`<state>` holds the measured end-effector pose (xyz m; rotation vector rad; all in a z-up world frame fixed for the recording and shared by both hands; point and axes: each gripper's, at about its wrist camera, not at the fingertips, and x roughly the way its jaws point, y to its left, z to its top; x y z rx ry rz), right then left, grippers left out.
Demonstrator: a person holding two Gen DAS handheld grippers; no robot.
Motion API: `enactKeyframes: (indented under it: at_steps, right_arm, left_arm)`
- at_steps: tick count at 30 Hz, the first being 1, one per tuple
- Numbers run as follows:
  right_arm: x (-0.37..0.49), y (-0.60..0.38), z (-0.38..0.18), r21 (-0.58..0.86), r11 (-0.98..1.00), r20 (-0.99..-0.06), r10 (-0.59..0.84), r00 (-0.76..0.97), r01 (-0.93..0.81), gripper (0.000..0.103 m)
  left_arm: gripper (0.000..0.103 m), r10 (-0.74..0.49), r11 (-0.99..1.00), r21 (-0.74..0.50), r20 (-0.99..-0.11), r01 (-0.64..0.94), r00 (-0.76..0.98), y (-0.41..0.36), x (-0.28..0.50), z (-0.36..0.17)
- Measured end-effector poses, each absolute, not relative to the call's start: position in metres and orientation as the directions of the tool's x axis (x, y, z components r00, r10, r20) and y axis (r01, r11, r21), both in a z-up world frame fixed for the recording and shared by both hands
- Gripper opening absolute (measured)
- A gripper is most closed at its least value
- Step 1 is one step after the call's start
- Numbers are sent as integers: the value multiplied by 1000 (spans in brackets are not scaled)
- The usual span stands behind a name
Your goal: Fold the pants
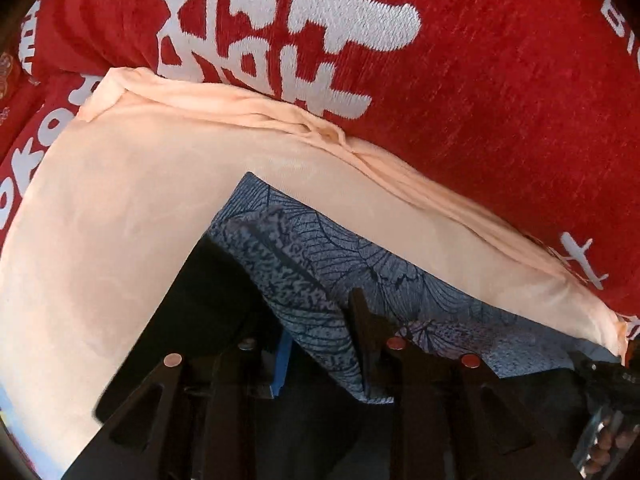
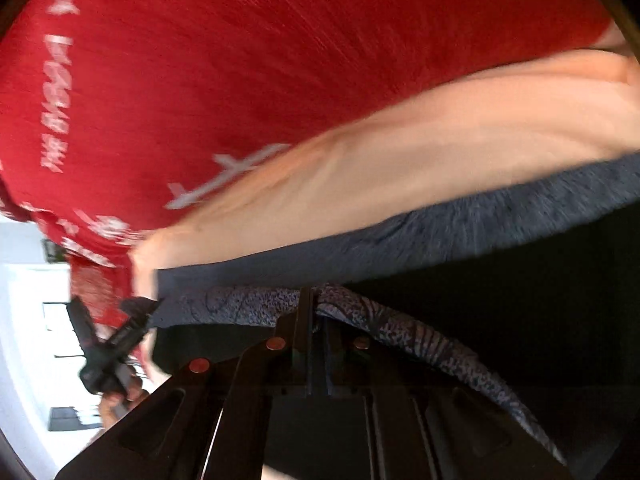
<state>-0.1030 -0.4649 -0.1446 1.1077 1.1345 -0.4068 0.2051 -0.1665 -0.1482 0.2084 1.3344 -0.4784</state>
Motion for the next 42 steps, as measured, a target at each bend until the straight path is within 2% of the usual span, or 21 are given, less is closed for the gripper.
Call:
enactKeyframes:
  at_steps: [2,4,5,6,7,9,12,15,17,19,20,21,25,26,28,33,38,42]
  right_arm:
    - [-103,-471,-157,493,415,-870,257,422,765,7]
    - [-106,-474,-155,506,381,-861,272,429,774,11]
    - [-107,-473,-149,504,391,-863,272,426,770,27]
    - [-107,-472,-140,498,413,-867,264,423,762,37]
    - [-108,-468,-125,496,448,-868,253,427,744,49]
    - [-106,-459,-100,500,505,-864,241,441,704,49]
    - [-96,-436,-75,508,593,-855,259,450,625,49]
    - [-75,-417,-84,485,664,-867,280,412,569,49]
    - [-62,-412,-112,440,688,-895,280,348,577,49]
    - [-55,-418,-134,397,693,-916,262,303,602,45]
    - [-52,-425,-140,380,689,-923,242,299,617,35]
    - [-55,-434,-140,380,675,-922,226,313,633,32]
    - [-95,-472,-110,405,542,-902,108,418,736,37]
    - [-109,-478,-100,435,510,-888,103,449,742,43]
    - [-142,-484,-83,464,472,-872,92,482,750,49]
    - [-214,-472,-62,463,409,-879,93,468,786,50]
    - [-284,-435,-48,462,286,-883,60,465,840,50]
    - [-347,-399,-43,404,190,-912,6,410,895,50]
  left_arm:
    - [31,-245,874,-153,-958,461,146,-159,204,-125]
    - [37,-265,861,-167,-953,480,144,-150,199,-103]
    - [63,-250,861,-137,-953,490,172,-147,194,-93]
    - [91,-223,864,-85,-948,496,226,-145,189,-84]
    - [94,-212,863,-43,-934,503,286,-143,182,-74]
    - [94,-221,846,-40,-934,531,282,-146,177,-73]
    - [94,-153,830,24,-951,557,269,-164,176,-104]
    - [94,-55,817,112,-961,566,270,-184,169,-146]
    - [94,-12,818,145,-964,557,267,-186,166,-162]
    - [94,-8,816,162,-957,555,291,-185,161,-159]
    - [94,6,808,172,-959,564,284,-186,157,-155]
    - [94,15,800,179,-960,572,280,-186,153,-152]
    - [94,9,746,200,-957,635,291,-189,123,-125]
    - [94,4,729,203,-956,654,292,-191,111,-116]
    - [94,-10,696,192,-961,692,276,-200,89,-110]
    - [94,-74,595,112,-978,796,193,-232,24,-103]
    - [94,-168,441,-20,-984,897,61,-273,-44,-97]
    - [94,-247,319,-140,-967,937,-60,-306,-86,-94]
